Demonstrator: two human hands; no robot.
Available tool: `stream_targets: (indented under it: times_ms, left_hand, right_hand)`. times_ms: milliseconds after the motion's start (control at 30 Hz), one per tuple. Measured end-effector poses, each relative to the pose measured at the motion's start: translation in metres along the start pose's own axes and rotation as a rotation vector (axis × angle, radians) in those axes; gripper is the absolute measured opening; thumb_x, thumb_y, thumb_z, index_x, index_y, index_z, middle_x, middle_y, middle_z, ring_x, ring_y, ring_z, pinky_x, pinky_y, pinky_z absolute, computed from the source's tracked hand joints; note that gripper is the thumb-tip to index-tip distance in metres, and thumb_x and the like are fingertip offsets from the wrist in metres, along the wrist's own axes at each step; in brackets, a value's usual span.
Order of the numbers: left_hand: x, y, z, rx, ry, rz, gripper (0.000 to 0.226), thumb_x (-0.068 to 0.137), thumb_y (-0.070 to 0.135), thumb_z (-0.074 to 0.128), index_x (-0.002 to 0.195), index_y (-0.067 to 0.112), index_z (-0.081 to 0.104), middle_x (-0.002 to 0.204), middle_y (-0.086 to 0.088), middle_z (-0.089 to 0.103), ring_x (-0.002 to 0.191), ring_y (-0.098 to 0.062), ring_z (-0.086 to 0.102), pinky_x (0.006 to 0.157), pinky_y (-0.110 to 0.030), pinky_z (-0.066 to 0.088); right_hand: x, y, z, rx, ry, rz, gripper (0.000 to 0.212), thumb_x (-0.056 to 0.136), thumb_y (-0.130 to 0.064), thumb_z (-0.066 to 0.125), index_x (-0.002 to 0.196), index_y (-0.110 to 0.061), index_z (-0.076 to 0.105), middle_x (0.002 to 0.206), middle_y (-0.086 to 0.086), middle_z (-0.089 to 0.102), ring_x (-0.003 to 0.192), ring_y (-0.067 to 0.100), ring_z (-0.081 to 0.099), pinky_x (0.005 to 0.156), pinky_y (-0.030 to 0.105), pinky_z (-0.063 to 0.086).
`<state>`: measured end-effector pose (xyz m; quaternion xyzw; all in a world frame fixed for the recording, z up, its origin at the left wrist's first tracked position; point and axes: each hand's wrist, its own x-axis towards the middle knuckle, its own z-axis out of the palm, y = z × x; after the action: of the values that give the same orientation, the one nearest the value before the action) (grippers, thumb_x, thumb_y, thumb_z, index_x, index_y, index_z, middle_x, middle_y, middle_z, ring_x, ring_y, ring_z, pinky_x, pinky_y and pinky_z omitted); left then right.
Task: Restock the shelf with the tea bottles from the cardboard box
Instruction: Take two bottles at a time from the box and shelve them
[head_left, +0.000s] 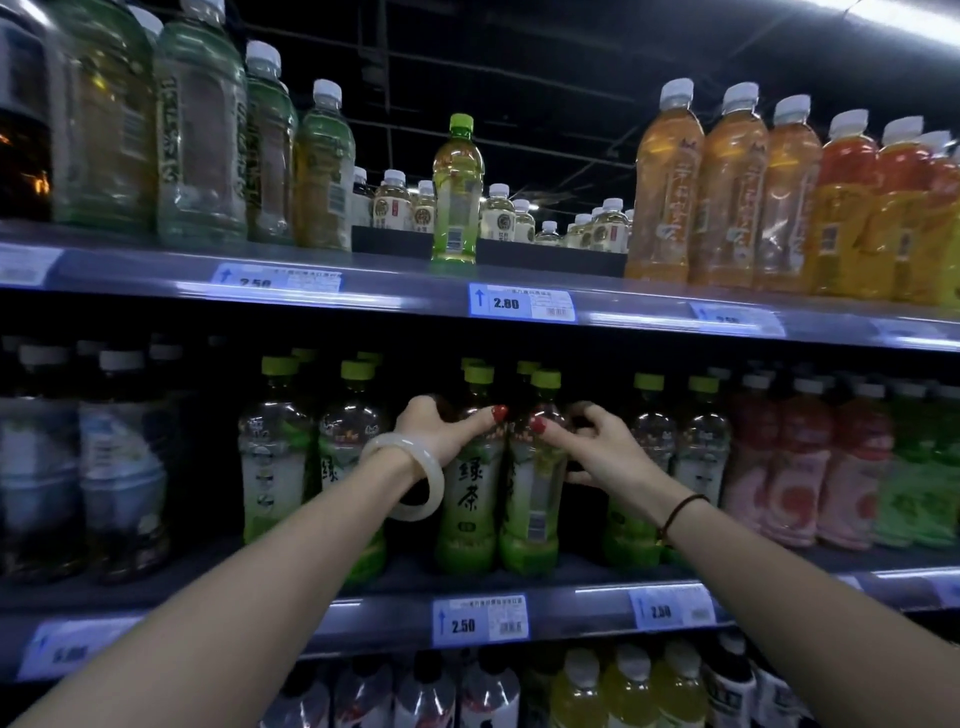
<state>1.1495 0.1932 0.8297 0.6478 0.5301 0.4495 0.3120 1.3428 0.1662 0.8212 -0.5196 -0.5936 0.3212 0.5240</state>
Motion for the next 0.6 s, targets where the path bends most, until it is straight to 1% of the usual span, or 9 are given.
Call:
stream_targets:
  times_ms: [100,167,200,267,333,400,467,500,600]
  left_hand:
    - [-0.006,-0.016,0.008,-0.017,-0.004,-0.022,0.094,0.053,0.061,0.079,0.125,0.008,0.052,0.117,-0.009,0.064,0.106,-0.026,0.062,0.093,-0.045,0.053]
    - [-0.009,-0.024,0.011,-0.078,-0.032,-0.047,0.106,0.040,0.063,0.081,0.126,0.009,0.052,0.118,-0.008,0.065,0.108,-0.026,0.062,0.095,-0.045,0.052]
    - [-0.009,-0.028,0.013,-0.085,-0.056,-0.056,0.103,0.038,0.061,0.081,0.123,0.010,0.054,0.116,-0.007,0.066,0.107,-0.025,0.063,0.095,-0.045,0.052]
    - [-0.014,-0.034,0.017,-0.092,-0.104,-0.061,0.060,0.057,0.045,0.084,0.104,0.016,0.062,0.104,-0.003,0.069,0.102,-0.022,0.065,0.095,-0.042,0.052]
    - [-0.014,-0.041,0.022,-0.119,-0.108,-0.047,0.027,0.071,0.033,0.080,0.089,0.023,0.062,0.096,0.001,0.069,0.100,-0.021,0.065,0.093,-0.039,0.052]
    - [-0.012,-0.044,0.024,-0.118,-0.109,-0.032,0.026,0.073,0.034,0.078,0.091,0.022,0.064,0.099,0.000,0.070,0.099,-0.020,0.066,0.093,-0.039,0.053]
    - [-0.010,-0.043,0.021,-0.083,-0.119,-0.024,0.032,0.073,0.037,0.078,0.096,0.018,0.065,0.103,-0.002,0.071,0.099,-0.019,0.066,0.093,-0.039,0.053]
    - [-0.008,-0.042,0.019,-0.060,-0.129,-0.033,0.034,0.073,0.038,0.077,0.097,0.017,0.065,0.103,-0.003,0.071,0.099,-0.020,0.066,0.093,-0.039,0.053]
    - [-0.004,-0.043,0.014,-0.008,-0.181,-0.047,0.047,0.066,0.043,0.080,0.099,0.012,0.068,0.104,-0.005,0.072,0.101,-0.022,0.066,0.095,-0.044,0.052]
  right_hand:
    - [-0.001,0.014,0.007,-0.090,-0.022,-0.035,0.061,0.072,-0.016,0.080,0.120,-0.015,0.043,0.105,-0.003,0.064,0.108,0.017,0.060,0.092,0.031,0.050]
    - [-0.001,0.019,0.010,-0.097,-0.012,-0.054,0.064,0.074,-0.010,0.078,0.126,-0.016,0.041,0.103,-0.009,0.059,0.105,0.014,0.058,0.089,0.025,0.046]
    - [0.000,0.021,0.010,-0.088,-0.005,-0.044,0.065,0.075,-0.011,0.078,0.128,-0.014,0.041,0.109,-0.009,0.057,0.108,0.013,0.055,0.092,0.026,0.044]
    - [0.000,0.026,0.009,-0.057,0.001,-0.004,0.058,0.074,-0.017,0.078,0.122,-0.013,0.045,0.120,-0.006,0.052,0.118,0.016,0.050,0.103,0.035,0.042]
    - [-0.003,0.034,0.011,-0.065,-0.037,0.041,0.051,0.076,-0.019,0.077,0.119,-0.015,0.048,0.122,-0.003,0.055,0.122,0.020,0.050,0.100,0.041,0.045]
    - [-0.009,0.041,0.015,-0.088,-0.089,0.058,0.050,0.081,-0.018,0.071,0.126,-0.017,0.047,0.121,0.000,0.059,0.116,0.020,0.054,0.083,0.030,0.048]
    - [-0.013,0.043,0.017,-0.059,-0.113,0.050,0.046,0.086,-0.017,0.066,0.128,-0.017,0.048,0.112,-0.004,0.061,0.109,0.017,0.055,0.069,0.019,0.042]
    - [-0.013,0.043,0.016,-0.039,-0.123,0.060,0.043,0.087,-0.017,0.065,0.127,-0.018,0.048,0.107,-0.008,0.060,0.107,0.016,0.055,0.069,0.020,0.042]
    - [-0.009,0.042,0.012,-0.046,-0.165,0.102,0.037,0.087,-0.021,0.065,0.120,-0.025,0.050,0.104,-0.011,0.060,0.109,0.018,0.054,0.084,0.035,0.043]
